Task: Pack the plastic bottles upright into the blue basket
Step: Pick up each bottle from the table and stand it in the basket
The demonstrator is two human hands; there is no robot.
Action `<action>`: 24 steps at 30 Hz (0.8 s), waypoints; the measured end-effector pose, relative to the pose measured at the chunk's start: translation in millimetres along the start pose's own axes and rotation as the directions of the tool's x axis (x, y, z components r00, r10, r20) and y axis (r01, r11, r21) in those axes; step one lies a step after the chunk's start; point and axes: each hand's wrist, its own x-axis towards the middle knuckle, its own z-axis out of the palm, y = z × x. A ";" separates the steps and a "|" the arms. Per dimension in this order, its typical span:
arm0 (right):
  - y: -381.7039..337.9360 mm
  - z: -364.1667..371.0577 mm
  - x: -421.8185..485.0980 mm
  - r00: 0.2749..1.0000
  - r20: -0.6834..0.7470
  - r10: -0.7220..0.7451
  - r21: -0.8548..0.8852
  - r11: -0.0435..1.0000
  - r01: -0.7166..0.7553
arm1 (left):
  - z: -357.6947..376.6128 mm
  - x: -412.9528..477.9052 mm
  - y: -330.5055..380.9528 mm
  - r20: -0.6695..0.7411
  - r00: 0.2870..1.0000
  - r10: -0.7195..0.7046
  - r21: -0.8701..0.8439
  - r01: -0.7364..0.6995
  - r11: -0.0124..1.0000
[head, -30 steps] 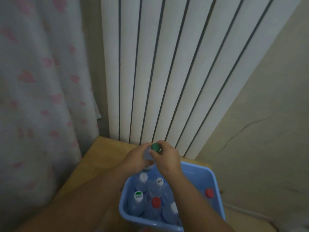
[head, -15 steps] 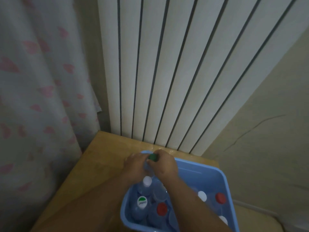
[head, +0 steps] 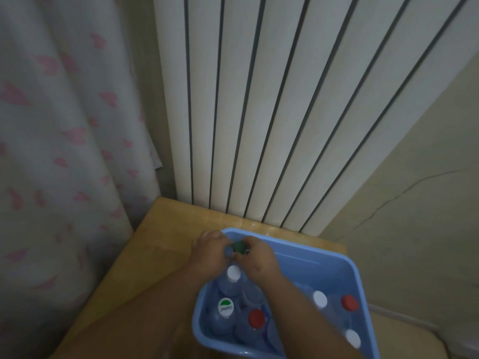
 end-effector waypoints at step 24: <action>20.2 -31.4 -138.9 0.982 -0.093 -0.164 0.015 0.986 0.166 | -46.6 -131.6 47.5 -0.113 0.989 -0.097 -0.464 0.034 0.885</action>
